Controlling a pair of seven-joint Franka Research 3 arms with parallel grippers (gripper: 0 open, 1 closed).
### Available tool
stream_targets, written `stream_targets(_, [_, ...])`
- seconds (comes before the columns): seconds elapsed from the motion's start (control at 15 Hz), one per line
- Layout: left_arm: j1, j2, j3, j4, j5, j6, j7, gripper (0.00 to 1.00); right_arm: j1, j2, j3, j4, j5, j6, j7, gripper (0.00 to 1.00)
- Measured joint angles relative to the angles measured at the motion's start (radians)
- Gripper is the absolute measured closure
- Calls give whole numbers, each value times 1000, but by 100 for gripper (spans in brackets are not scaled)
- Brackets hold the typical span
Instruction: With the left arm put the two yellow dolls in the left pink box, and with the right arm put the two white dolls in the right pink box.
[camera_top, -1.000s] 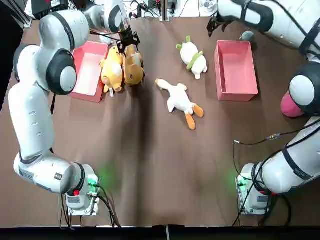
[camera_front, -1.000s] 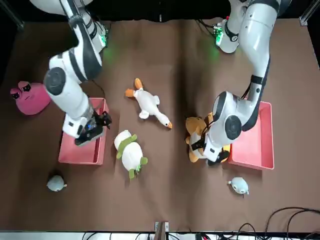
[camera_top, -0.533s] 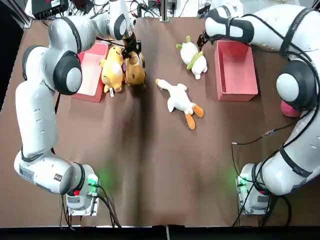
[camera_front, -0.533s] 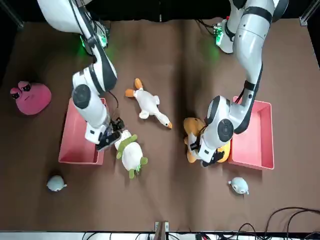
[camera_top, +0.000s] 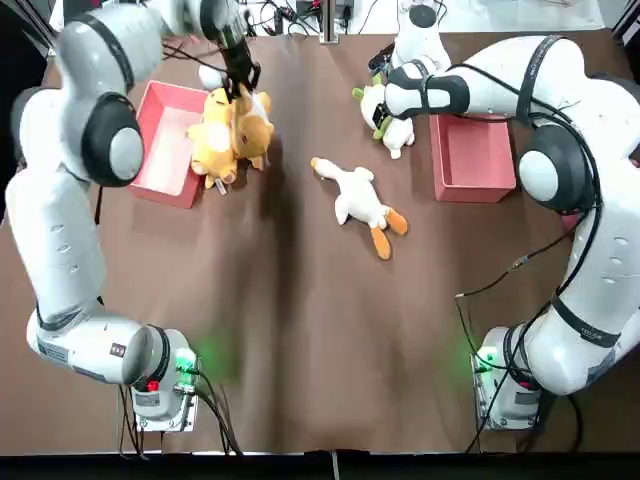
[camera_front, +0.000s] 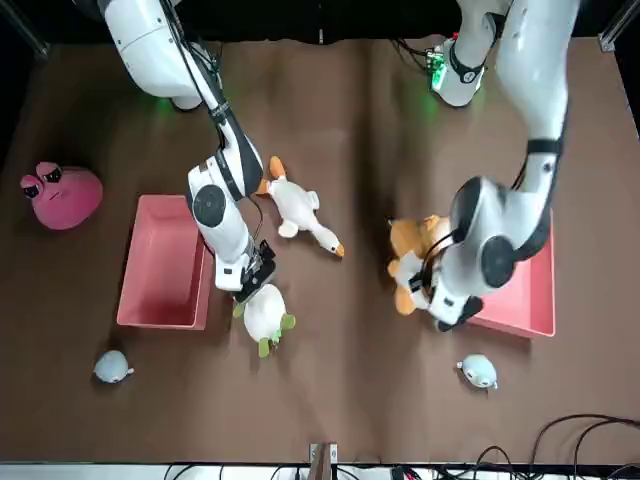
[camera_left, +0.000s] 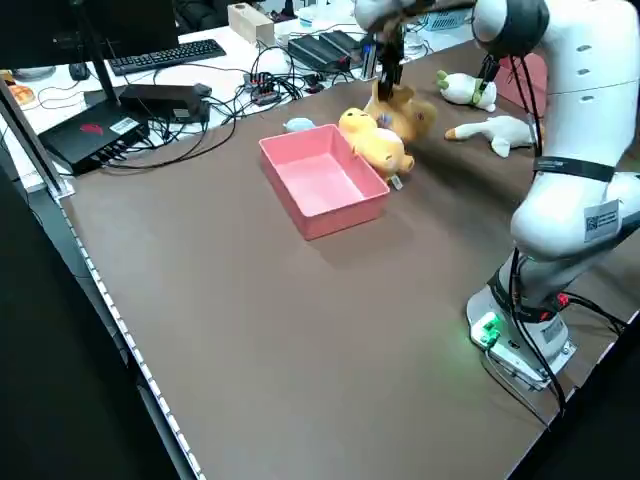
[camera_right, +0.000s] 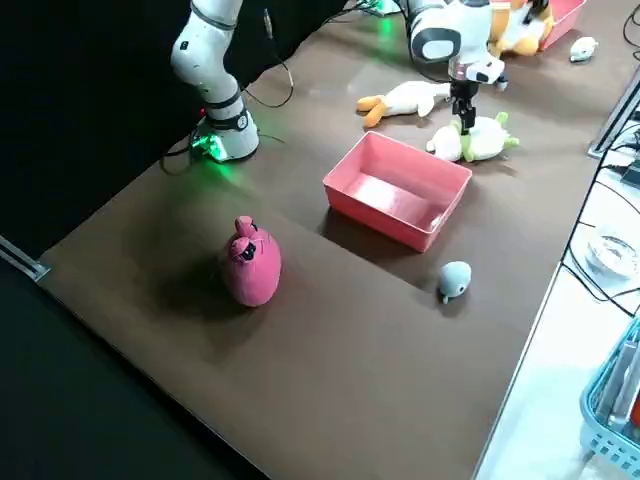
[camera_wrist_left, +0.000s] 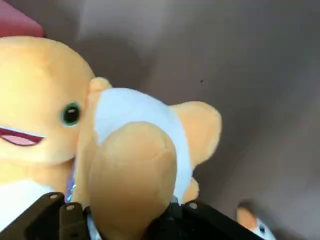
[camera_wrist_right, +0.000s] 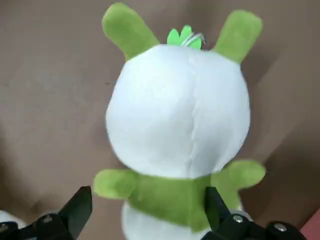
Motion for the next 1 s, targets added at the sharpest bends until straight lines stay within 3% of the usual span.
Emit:
stream_targets(0.07, [28,-80,-1,7,0,-115,3,97,-11,16,-7,0,0,41,-87,0])
stream_targets(0.2, [64,-159,-1,7,0,-230,31,97,-25,29,-9,0,0,58,-130,0])
stream_targets(0.47, [183,-239,8,-1,2,-349,254,97,-38,38,-10,0,0,71,-157,1])
stream_targets(0.73, [332,-227,14,-26,131,-356,488,100,-36,49,-6,-25,0,137,-159,38])
stream_targets(1.0, [350,-173,12,-41,210,-354,495,100,-38,34,-8,-28,0,129,-158,73])
